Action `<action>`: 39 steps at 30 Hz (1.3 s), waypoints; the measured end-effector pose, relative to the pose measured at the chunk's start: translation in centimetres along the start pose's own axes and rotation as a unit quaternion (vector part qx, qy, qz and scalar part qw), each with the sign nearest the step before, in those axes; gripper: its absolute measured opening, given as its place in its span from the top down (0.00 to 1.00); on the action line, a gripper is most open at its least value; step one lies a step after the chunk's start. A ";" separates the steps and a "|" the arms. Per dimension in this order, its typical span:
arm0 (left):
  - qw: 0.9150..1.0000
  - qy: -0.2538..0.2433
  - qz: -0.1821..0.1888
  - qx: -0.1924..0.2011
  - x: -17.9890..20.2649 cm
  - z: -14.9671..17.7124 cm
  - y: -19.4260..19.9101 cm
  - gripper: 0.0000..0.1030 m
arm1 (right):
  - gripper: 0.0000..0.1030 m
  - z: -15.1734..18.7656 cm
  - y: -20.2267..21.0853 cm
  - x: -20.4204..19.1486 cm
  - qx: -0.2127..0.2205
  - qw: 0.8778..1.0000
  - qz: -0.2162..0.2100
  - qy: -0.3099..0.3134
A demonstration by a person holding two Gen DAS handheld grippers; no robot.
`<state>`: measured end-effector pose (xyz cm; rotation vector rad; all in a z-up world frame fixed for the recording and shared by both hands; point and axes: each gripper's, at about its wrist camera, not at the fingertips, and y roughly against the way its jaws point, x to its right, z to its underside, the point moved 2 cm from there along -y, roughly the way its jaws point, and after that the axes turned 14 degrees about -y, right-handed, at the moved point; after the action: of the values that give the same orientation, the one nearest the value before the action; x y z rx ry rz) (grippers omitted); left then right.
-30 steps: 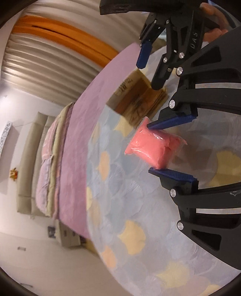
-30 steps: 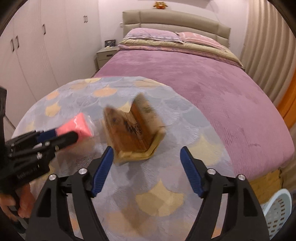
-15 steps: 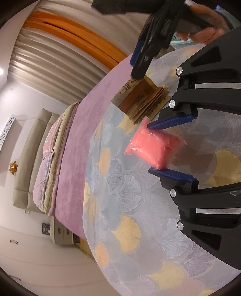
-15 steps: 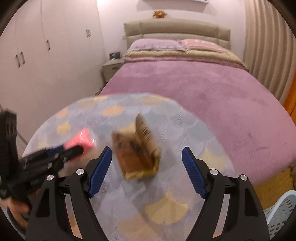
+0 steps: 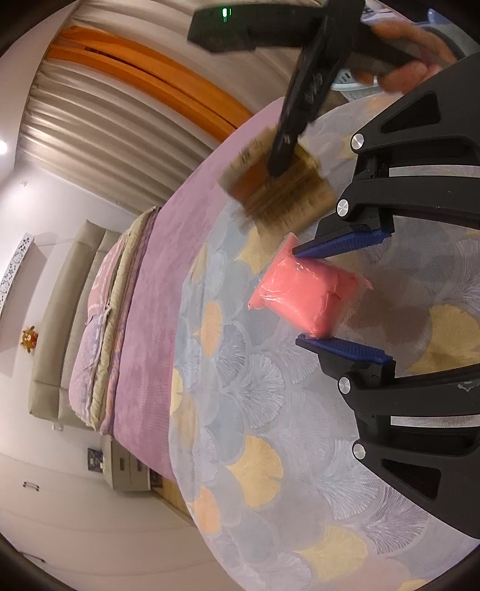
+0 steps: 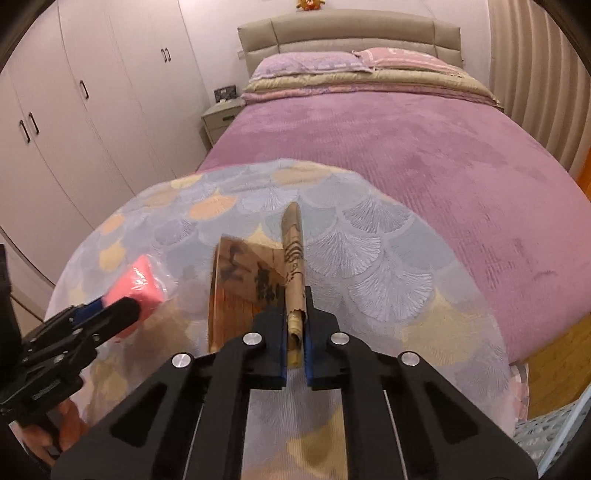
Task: Collect trash
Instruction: 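Grasp the brown cardboard booklet with the right tool and lift it, then carry the pink bag and cardboard booklet over the basket and release both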
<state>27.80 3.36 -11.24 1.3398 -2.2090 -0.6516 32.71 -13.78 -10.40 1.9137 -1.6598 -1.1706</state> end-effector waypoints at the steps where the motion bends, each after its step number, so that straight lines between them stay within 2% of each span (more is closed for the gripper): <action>1: 1.000 -0.002 0.000 0.003 0.1 -0.1 0.1 0.61 | 0.97 0.0 0.8 0.2 0.007 1.000 -0.003 -0.004; 6: 1.000 -0.011 0.006 0.011 1.2 -0.6 1.1 0.61 | 0.97 0.3 5.0 0.9 0.041 0.999 -0.001 -0.016; 11: 0.999 -0.032 0.029 0.024 4.2 -1.0 3.3 0.61 | 0.97 0.9 9.9 3.1 0.077 0.996 0.007 -0.039; 17: 0.995 -0.061 0.061 0.049 8.7 -1.9 6.0 0.61 | 0.97 1.9 14.9 6.7 0.098 0.990 0.033 -0.092; 19: 0.993 -0.071 0.072 0.058 10.4 -2.2 6.7 0.61 | 0.97 2.6 16.8 8.1 0.112 0.987 0.060 -0.101; 23: 0.988 -0.094 0.102 0.068 14.8 -2.6 7.6 0.61 | 0.97 3.8 19.6 9.8 0.132 0.980 0.094 -0.117; 29: 0.977 -0.136 0.151 0.061 21.8 -2.0 7.3 0.61 | 0.97 6.0 23.7 14.2 0.156 0.966 0.134 -0.158; 36: 0.961 -0.178 0.211 0.028 30.0 -0.3 4.7 0.61 | 0.97 8.7 26.4 20.1 0.156 0.950 0.166 -0.215; 39: 0.956 -0.182 0.230 0.007 32.2 0.4 3.4 0.61 | 0.97 9.7 26.8 22.2 0.149 0.944 0.180 -0.234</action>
<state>12.03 -24.16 -4.72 0.6970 -2.6933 -0.7430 7.34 -38.88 -4.77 1.4482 -2.4384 -1.3475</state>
